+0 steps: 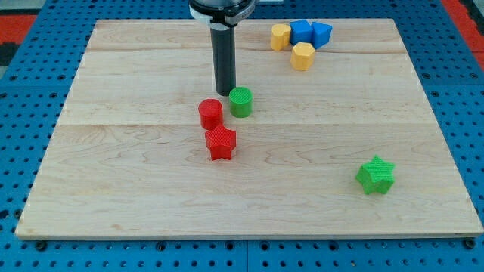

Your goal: Drag the green circle into the top side of the green star

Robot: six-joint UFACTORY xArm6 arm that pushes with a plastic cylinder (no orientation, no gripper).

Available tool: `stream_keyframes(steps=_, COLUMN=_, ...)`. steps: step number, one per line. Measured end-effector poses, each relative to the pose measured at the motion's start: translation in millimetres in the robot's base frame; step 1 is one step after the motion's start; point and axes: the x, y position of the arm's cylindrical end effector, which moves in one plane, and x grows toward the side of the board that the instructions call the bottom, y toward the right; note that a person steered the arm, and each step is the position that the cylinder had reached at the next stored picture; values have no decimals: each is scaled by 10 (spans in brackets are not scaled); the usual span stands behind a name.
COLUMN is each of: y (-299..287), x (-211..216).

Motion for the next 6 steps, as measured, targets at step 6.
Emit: stream_keyframes(steps=6, y=1189, x=1172)
